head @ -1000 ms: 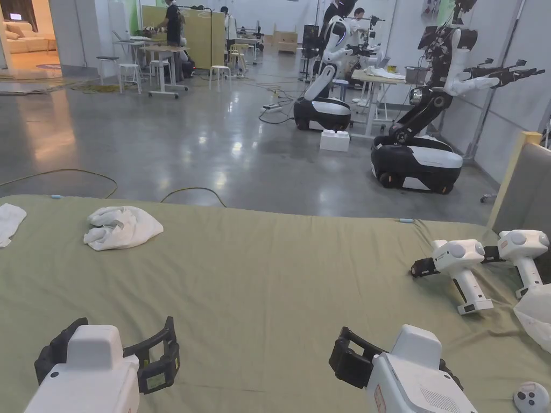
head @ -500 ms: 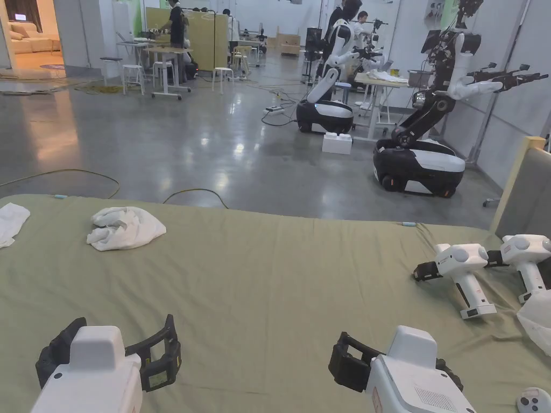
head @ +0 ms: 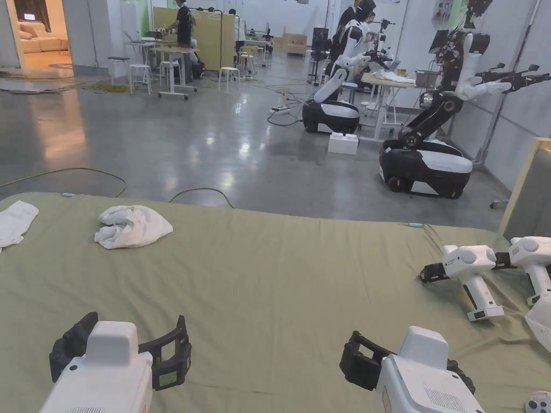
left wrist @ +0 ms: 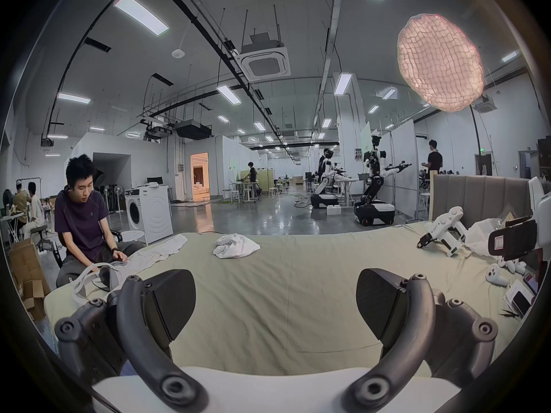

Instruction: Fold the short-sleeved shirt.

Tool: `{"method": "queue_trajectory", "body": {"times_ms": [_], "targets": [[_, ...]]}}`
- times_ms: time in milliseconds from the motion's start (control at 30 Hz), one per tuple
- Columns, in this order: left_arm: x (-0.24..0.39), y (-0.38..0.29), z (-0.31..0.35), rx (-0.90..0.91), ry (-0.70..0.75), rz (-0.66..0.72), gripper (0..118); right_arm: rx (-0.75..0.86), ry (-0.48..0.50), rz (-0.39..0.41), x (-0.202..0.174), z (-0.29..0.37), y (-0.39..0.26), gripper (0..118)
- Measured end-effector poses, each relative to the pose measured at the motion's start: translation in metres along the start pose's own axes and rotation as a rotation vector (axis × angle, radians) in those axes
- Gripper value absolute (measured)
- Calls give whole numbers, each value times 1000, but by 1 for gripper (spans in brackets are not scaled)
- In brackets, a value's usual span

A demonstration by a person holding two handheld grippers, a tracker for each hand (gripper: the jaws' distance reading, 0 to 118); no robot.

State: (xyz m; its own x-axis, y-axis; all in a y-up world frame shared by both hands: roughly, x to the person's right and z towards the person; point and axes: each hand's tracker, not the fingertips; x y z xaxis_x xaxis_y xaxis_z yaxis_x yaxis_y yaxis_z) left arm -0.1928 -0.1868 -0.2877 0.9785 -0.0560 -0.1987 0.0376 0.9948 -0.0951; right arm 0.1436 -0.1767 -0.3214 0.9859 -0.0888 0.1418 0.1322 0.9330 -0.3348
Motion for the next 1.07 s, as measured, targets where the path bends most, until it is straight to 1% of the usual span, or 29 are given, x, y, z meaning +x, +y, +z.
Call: {"method": "queue_trajectory", "body": {"times_ms": [67,133,233,300,333,533,633,1067], "targets": [[-1,-1,-1,-4,1,0,110,24,29,8,2,1,-1,115],[-2,-1,-2,-11,-3,2,110,68,37,29,1,5,-1,115],[-3,-2,-4,-19,0,2,110,141,85,144,-3,11,-3,115],[-4,-1,-5,-20,-1,8,110,178,61,202,-9,13,-5,115],[-4,0,-5,-20,0,11,110,177,59,209,-10,12,-5,115],[-3,5,-8,-7,-11,5,110,165,40,146,-5,1,-6,115],[-1,7,-9,1,-17,-7,110,177,40,131,-4,0,-6,115],[-1,7,-17,10,-18,-18,110,198,43,145,-5,-7,-1,115]]}}
